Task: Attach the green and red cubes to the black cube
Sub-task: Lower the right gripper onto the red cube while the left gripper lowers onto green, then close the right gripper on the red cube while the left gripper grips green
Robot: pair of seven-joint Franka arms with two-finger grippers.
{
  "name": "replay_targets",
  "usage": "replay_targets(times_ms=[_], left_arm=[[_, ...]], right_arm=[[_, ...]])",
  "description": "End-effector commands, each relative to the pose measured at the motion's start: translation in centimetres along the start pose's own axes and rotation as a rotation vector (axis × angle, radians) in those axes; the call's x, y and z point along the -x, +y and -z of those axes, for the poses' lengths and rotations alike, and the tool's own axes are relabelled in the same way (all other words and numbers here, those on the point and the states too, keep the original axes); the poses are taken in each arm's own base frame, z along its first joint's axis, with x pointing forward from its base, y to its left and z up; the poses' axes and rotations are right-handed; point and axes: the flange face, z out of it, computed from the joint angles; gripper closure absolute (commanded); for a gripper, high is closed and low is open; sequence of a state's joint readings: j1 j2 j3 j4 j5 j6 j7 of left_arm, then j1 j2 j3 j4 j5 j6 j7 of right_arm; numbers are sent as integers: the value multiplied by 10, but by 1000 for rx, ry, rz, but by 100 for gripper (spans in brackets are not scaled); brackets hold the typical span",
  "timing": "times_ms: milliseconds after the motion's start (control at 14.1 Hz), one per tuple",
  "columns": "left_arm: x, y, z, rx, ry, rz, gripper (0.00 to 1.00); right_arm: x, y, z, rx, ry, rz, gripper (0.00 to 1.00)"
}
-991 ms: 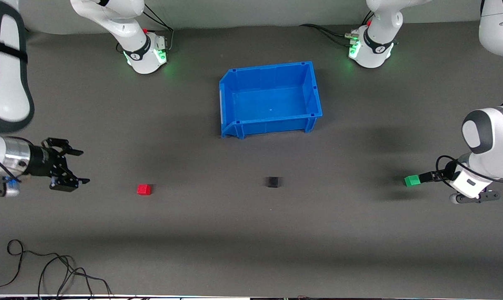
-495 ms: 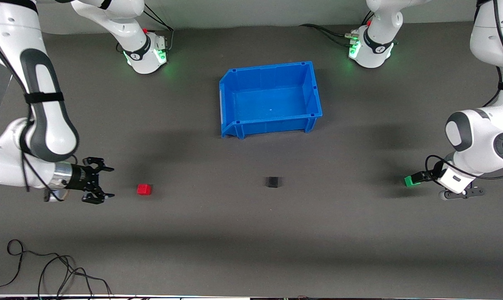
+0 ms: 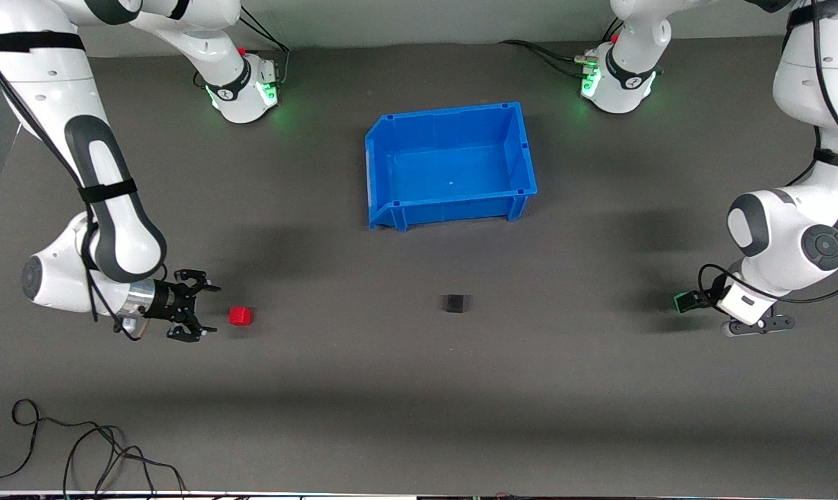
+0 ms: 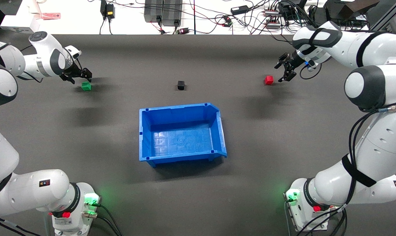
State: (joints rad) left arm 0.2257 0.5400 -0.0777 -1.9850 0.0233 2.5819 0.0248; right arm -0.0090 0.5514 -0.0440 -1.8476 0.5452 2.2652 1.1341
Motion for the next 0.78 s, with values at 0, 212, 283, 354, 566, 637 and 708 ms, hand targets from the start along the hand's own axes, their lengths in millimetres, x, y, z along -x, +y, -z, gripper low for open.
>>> replay_targets(times_ms=[0,212,283,354,566,637,708], left_arm=[[3,3,-3,-5,9,-2,5],[3,7,-6,0,6,-1,5],[7,9,-9,1,-3,14,5],[8,11,-10,2,-1,24,5],[9,13,-15,2,12,20,5],[11,13,-18,3,12,22,5],[11,13,-17,3,19,22,5]], right_arm=[[5,-4,-25,-31,15,-21,0],[4,-7,-36,-49,31,-17,0],[7,-8,-37,-53,32,-15,0],[8,-8,-37,-51,31,-15,0],[8,-7,-37,-47,30,-15,17],[9,-7,-38,-45,29,-14,28],[9,-7,-38,-45,29,-14,36]])
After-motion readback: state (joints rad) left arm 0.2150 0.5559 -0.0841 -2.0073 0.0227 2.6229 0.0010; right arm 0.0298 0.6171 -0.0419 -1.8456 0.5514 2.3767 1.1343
